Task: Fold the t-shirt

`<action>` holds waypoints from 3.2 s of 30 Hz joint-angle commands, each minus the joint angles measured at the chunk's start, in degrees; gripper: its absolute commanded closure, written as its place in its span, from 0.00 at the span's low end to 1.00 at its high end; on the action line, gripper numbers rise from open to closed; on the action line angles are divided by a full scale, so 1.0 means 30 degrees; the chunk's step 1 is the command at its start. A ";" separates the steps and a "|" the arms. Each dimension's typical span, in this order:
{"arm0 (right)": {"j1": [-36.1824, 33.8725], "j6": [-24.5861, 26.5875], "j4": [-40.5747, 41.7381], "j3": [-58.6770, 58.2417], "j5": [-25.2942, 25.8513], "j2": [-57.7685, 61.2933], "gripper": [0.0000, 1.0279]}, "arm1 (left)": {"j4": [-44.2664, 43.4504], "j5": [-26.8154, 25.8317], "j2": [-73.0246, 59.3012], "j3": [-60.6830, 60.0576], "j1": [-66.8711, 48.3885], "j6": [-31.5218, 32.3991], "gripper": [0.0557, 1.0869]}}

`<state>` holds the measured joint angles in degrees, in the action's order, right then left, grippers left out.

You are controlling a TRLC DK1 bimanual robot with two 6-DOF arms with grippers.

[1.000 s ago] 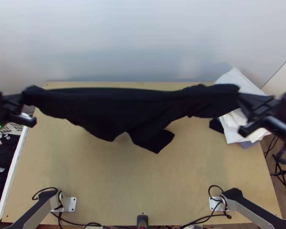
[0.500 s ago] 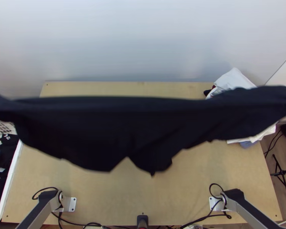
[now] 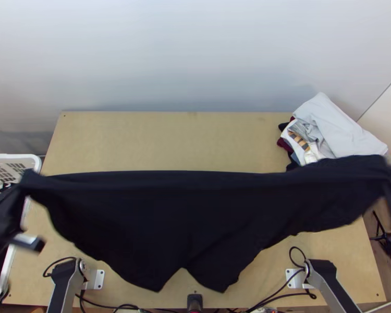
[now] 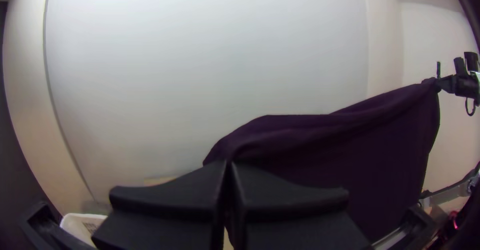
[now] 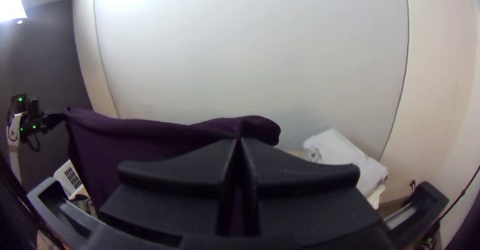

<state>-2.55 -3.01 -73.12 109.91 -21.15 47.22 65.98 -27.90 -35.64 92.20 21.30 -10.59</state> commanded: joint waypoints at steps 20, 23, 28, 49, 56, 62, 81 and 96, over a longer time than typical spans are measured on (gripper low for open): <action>0.2900 0.4693 1.4062 -1.3023 0.5994 1.1066 0.97 | -1.7568 0.8685 -1.2554 -1.2805 -0.7100 0.0717 0.96; 0.2372 0.6099 1.4062 -1.1206 0.5965 1.4992 0.97 | -1.8242 0.8919 -1.5601 -1.1164 -0.6543 0.0278 0.96; 0.1230 0.6187 1.3769 -0.7427 0.5936 1.9064 0.97 | -1.7919 1.0150 -1.8853 -0.8762 -0.7158 -0.0191 0.96; 0.5741 0.5513 1.3271 -0.2300 0.6639 2.3400 0.97 | -1.5195 1.2230 -2.4068 -0.3899 -0.6865 -0.0249 0.96; 0.6034 0.4928 1.1542 -0.1128 0.6844 2.5187 0.97 | -1.4082 1.2201 -2.4888 -0.4279 -0.7334 -0.2154 0.96; 0.6444 0.5045 0.9110 -0.1157 0.6844 2.4748 0.97 | -1.1826 1.2142 -2.4918 -0.4104 -0.7510 -0.3413 0.96; 0.7646 0.4722 0.6825 -0.8657 0.6756 1.7306 0.97 | -0.9218 1.0911 -1.7593 -0.8586 -1.0586 -0.4732 0.96; 0.7441 0.4840 0.9374 -1.1763 0.6785 1.9123 0.84 | -1.0830 1.1029 -1.8238 -1.1838 -0.9209 -0.6343 0.80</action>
<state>20.27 11.40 -47.90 77.54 -0.86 101.80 35.55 4.95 -88.75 59.24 -7.53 -28.38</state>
